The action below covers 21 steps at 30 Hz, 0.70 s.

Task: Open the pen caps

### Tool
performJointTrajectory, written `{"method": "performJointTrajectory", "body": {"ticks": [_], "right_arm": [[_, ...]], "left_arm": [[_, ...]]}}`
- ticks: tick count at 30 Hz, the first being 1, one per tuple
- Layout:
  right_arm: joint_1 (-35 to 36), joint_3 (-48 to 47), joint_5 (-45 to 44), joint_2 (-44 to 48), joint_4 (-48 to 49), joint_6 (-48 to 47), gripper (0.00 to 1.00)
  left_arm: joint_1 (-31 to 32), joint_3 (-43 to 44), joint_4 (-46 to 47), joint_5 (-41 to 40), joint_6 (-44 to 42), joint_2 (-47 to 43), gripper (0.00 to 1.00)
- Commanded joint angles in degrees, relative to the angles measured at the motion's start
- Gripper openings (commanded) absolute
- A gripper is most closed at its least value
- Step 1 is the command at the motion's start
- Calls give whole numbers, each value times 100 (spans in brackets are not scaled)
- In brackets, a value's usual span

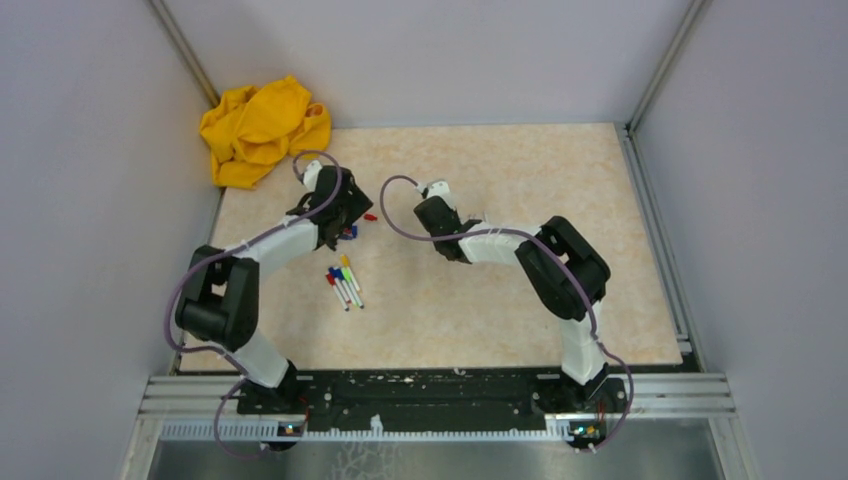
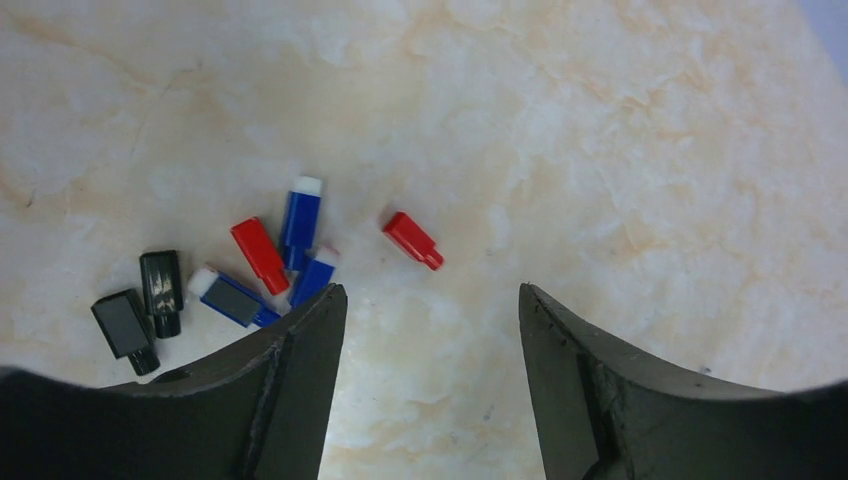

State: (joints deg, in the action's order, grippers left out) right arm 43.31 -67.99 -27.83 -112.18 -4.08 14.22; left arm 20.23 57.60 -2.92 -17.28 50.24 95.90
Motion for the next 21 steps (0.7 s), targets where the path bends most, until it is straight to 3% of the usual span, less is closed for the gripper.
{"method": "performJointTrajectory", "body": {"ticks": [1, 3, 7, 14, 21], "right_arm": [[-62, 122, -152, 73, 280, -340, 26], [-55, 263, 5, 241, 553, -501, 36], [8, 390, 268, 603, 861, -773, 41], [610, 196, 508, 983, 804, -1136, 42], [1195, -728, 1325, 487, 60, -825, 42]], "left_arm": [[119, -117, -20, -226, -49, -681, 72], [134, -222, -25, -236, -47, -927, 76], [155, -487, -116, -337, -11, -1481, 81], [155, -1079, -379, -794, 8, -2964, 87], [156, -1337, -955, -1257, 44, -4648, 89]]}}
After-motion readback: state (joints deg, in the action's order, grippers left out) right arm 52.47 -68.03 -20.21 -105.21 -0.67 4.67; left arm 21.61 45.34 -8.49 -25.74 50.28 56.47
